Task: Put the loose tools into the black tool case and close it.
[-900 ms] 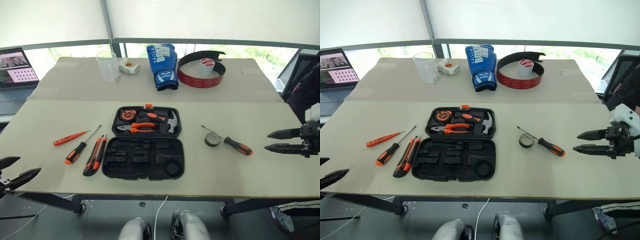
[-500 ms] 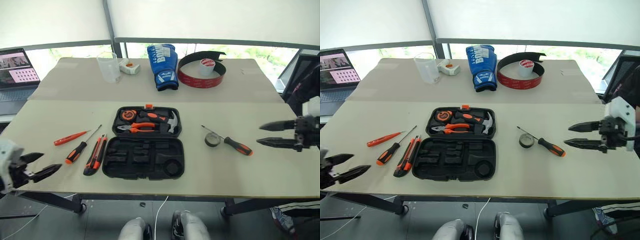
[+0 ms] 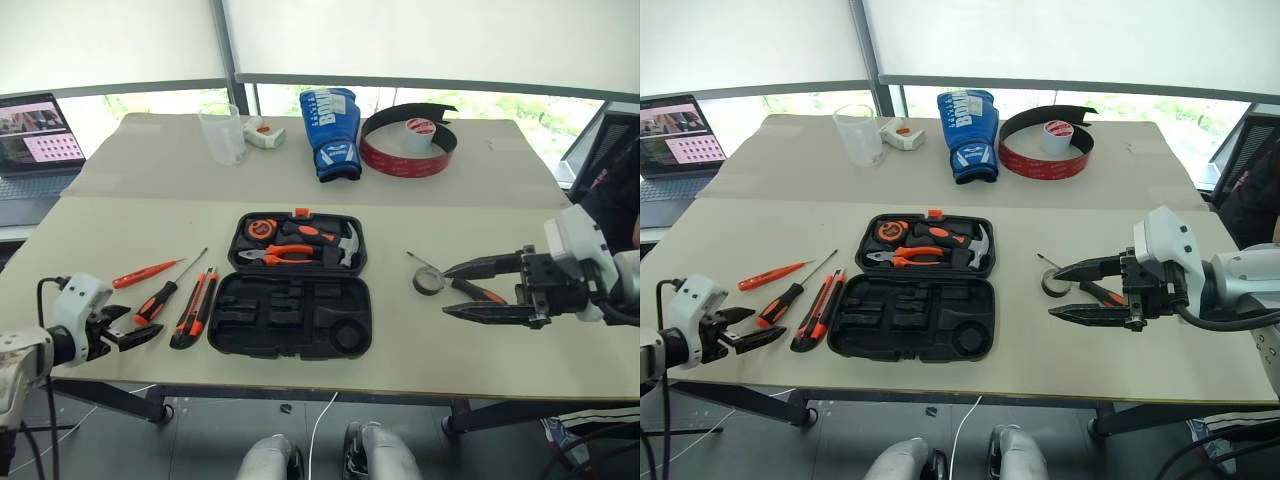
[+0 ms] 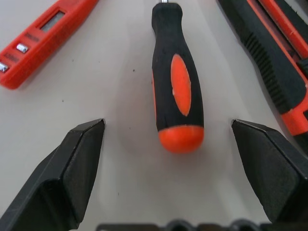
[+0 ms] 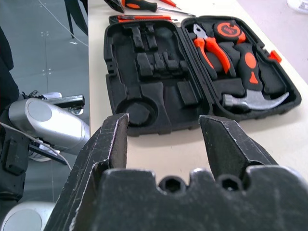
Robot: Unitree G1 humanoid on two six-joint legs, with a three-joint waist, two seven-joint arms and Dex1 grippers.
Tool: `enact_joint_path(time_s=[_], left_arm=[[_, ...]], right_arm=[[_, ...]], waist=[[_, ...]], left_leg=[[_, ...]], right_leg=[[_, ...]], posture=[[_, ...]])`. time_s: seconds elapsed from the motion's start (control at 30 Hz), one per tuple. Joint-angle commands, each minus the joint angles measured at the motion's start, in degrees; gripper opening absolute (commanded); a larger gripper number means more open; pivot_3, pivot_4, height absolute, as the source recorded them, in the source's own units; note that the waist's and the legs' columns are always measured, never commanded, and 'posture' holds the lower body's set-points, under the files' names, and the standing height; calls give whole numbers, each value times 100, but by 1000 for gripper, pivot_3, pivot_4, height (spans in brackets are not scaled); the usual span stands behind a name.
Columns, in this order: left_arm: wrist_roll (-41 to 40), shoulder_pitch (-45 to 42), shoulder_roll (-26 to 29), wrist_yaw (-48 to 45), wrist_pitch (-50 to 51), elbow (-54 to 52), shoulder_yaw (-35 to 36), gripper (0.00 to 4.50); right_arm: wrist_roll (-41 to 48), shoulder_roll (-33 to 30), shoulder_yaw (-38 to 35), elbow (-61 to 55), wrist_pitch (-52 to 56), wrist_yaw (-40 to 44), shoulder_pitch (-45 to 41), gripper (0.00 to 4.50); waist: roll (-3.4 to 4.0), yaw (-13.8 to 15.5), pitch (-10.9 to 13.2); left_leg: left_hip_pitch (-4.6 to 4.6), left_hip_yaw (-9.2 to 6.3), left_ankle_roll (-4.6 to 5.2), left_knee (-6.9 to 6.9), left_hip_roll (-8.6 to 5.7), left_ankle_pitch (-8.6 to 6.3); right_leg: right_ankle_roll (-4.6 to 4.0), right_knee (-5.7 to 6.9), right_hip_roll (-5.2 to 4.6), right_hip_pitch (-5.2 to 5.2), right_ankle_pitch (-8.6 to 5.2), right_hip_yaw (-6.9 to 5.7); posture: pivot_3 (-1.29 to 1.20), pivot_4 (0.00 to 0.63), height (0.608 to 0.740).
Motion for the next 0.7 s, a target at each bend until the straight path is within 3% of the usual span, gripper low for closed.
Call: enact_joint_path(time_s=[0.03,0.13,0.17,0.23,0.43,0.47,0.7], left_arm=[[114,-266,-82,-29,-168,244,-186,4500],[232,-625,-199,-43,-288,601,-417,4500],[218,-750,-253,-70,-260,669,-464,3971],[229,-889,-317,-161,-260,704,-565,3455],[219,-1080,-410,-205,-259,735,-616,1043],[211,-1138,-378,-211,-264,728,-576,882],[-370,-1570,199,-1026,-139,-60,-163,886]], right_arm=[[214,16,-137,-270,99,-198,-129,3302],[179,115,4,-401,51,-337,-200,3302],[174,154,48,-431,48,-393,-244,3302],[192,213,107,-466,71,-502,-334,3302],[250,272,189,-538,125,-687,-457,3302],[278,258,192,-550,159,-702,-444,3302],[379,44,31,-621,338,-565,-35,3302]], waist=[[0,10,0],[2,52,-1],[2,69,-1],[1,92,-2],[0,99,-2],[0,99,-2],[-54,74,12]], left_leg=[[0,0,0,0,0,0],[8,0,0,1,-1,0],[9,0,0,1,0,0],[10,-1,0,3,0,0],[8,-1,8,10,-3,0],[9,-1,15,10,-3,4],[4,-10,29,14,-1,12]], right_leg=[[0,1,0,1,0,1],[0,0,0,10,0,0],[0,0,0,11,0,-1],[0,1,0,15,0,-2],[0,-5,-1,23,0,-3],[0,-6,-1,26,0,-4],[1,-6,2,23,0,-11]], posture=[[0,150,727],[0,150,727],[0,150,727],[0,150,727],[0,150,727],[0,150,727],[0,150,727]])
